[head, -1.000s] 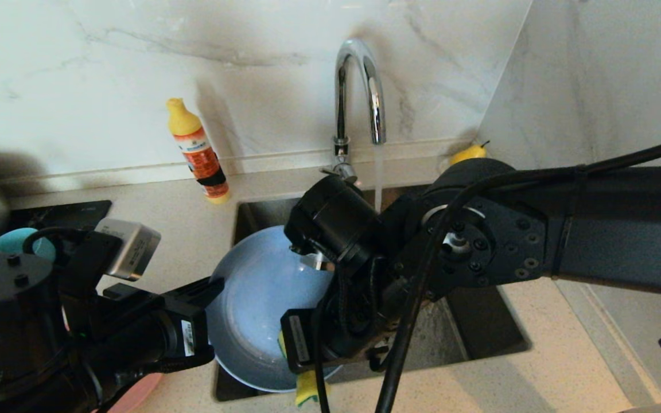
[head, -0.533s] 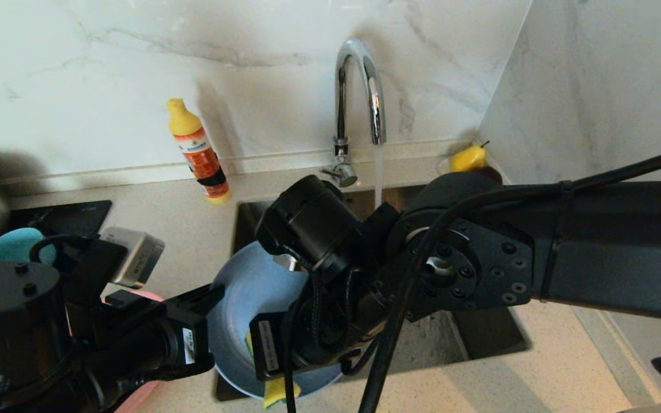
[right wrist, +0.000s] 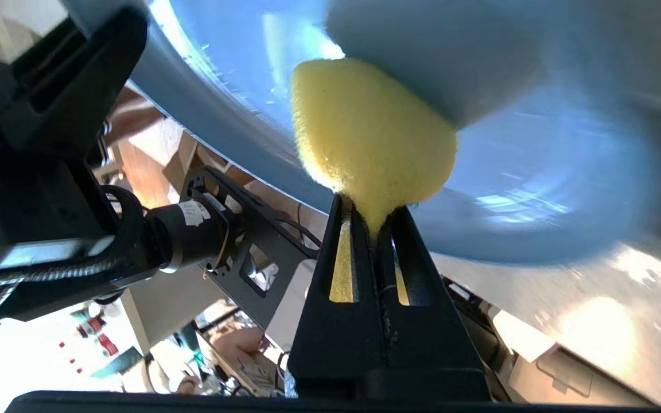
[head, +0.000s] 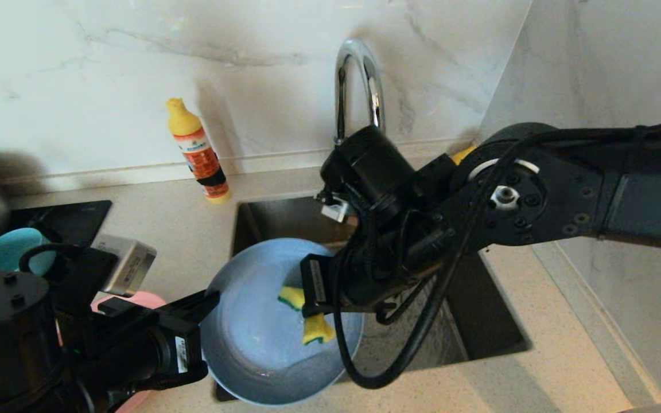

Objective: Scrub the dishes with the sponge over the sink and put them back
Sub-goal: Wipe the plate

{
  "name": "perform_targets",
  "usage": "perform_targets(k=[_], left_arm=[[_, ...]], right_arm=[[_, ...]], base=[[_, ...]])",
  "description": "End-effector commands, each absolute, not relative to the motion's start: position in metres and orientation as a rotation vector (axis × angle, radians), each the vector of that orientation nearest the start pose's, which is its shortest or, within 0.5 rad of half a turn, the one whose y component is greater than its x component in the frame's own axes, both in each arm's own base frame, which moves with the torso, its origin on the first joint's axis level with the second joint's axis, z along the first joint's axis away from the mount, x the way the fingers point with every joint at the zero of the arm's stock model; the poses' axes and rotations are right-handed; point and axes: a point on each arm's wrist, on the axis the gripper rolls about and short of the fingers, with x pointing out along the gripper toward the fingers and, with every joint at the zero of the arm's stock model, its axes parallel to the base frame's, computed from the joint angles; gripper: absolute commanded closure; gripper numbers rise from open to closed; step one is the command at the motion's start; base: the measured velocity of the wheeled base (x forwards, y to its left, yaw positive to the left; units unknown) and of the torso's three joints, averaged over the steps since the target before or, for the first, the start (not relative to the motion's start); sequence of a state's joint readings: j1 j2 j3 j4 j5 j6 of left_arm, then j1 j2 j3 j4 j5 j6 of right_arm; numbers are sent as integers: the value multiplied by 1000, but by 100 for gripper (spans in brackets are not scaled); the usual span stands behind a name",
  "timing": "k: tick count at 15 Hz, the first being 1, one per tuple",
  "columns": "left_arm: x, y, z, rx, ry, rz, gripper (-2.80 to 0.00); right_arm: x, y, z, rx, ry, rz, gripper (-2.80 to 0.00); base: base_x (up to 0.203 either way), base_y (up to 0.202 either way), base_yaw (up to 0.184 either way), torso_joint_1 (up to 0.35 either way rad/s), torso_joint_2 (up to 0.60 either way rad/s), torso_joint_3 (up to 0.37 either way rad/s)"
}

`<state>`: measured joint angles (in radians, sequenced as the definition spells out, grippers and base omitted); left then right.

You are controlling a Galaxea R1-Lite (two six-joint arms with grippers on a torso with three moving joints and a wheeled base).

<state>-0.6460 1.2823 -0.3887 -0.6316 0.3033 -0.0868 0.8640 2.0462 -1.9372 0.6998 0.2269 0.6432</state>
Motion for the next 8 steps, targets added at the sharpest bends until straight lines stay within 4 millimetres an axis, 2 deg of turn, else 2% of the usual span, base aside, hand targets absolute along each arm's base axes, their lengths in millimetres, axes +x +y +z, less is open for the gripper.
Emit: perform_targets(k=[1, 4, 8], left_arm=[[148, -103, 175, 21, 238, -328, 0], [154, -107, 176, 0, 247, -321, 0], [176, -115, 173, -16, 276, -273, 0]], right_arm=[[244, 281, 265, 303, 1083, 704, 0], [232, 258, 286, 316, 1076, 689, 0], [209, 216, 326, 363, 1003, 691, 0]], base=[[0, 0, 0, 0, 0, 0], [0, 0, 0, 0, 0, 0], [0, 0, 0, 0, 0, 0]])
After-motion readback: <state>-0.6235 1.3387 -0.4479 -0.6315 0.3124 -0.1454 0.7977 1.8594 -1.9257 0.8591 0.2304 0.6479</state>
